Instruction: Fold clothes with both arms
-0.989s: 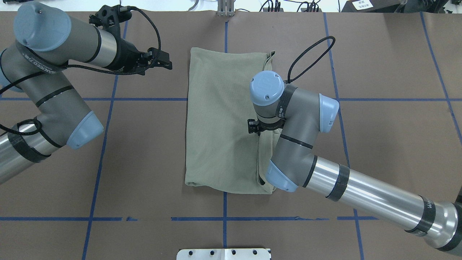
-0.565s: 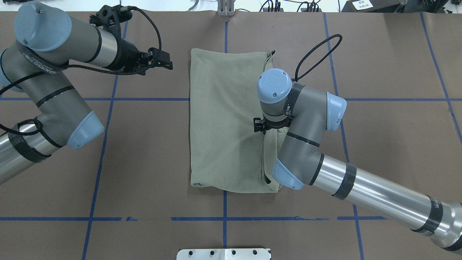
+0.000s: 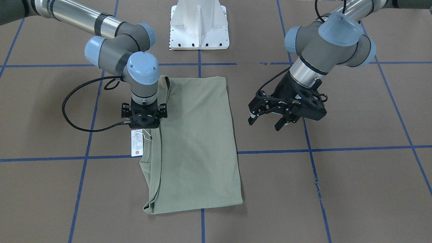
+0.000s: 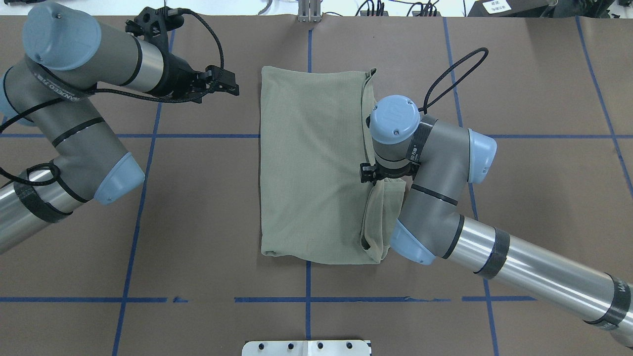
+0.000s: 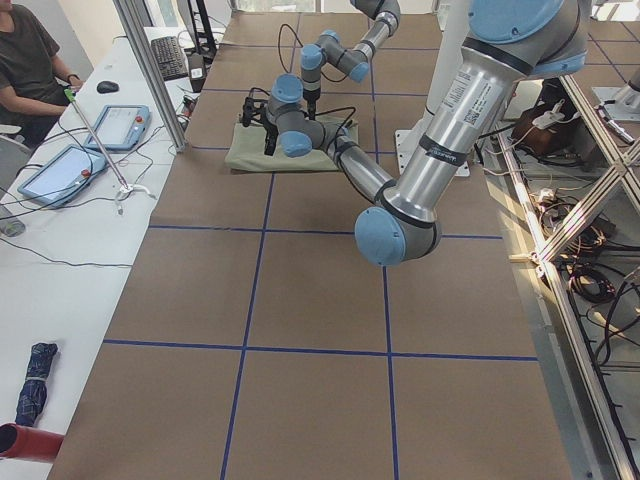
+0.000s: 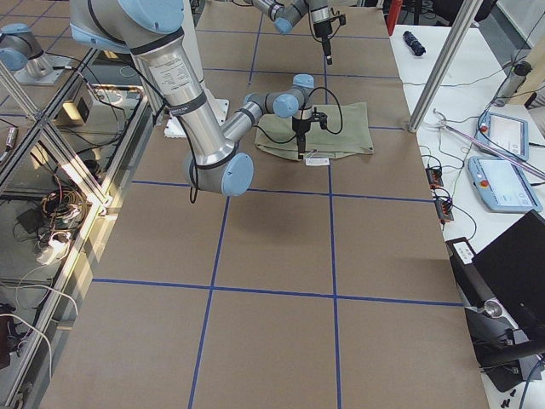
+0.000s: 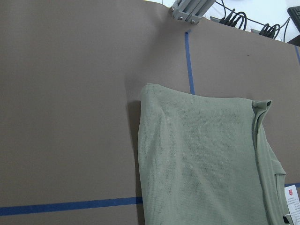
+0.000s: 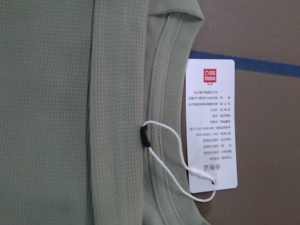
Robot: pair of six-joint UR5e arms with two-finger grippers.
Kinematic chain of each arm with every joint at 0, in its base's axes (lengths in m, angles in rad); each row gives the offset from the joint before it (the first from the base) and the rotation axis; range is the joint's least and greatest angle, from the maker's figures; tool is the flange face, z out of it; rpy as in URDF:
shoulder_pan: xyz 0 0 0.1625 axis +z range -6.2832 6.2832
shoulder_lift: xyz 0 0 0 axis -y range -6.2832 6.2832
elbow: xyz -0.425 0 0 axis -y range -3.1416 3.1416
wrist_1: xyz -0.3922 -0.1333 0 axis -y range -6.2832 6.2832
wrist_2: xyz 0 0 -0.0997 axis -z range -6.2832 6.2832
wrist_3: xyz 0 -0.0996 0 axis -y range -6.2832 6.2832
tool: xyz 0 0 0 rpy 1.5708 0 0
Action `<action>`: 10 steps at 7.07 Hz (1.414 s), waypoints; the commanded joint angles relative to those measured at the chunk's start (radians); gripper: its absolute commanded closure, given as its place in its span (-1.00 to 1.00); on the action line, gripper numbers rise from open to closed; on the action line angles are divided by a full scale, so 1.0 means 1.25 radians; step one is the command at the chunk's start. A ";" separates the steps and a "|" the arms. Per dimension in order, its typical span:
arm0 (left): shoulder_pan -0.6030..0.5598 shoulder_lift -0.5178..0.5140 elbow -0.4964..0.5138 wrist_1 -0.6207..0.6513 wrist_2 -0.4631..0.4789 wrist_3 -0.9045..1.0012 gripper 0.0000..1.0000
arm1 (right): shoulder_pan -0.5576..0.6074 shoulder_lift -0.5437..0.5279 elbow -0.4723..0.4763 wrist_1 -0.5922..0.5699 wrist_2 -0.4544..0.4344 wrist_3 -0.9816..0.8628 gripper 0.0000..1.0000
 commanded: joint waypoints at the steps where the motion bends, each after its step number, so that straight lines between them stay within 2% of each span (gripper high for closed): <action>1: 0.003 -0.002 0.001 0.000 0.000 -0.002 -1.00 | 0.009 -0.009 0.001 -0.002 0.000 -0.021 -1.00; 5: 0.007 -0.003 0.001 0.001 0.001 -0.005 -1.00 | 0.057 -0.065 0.019 0.002 0.002 -0.112 -1.00; 7: 0.007 -0.003 -0.007 0.005 0.001 -0.005 -1.00 | 0.074 -0.057 0.047 -0.006 0.040 -0.118 -1.00; 10: 0.007 -0.002 -0.023 0.006 0.003 -0.003 -1.00 | 0.063 -0.010 0.058 -0.003 0.049 -0.102 -1.00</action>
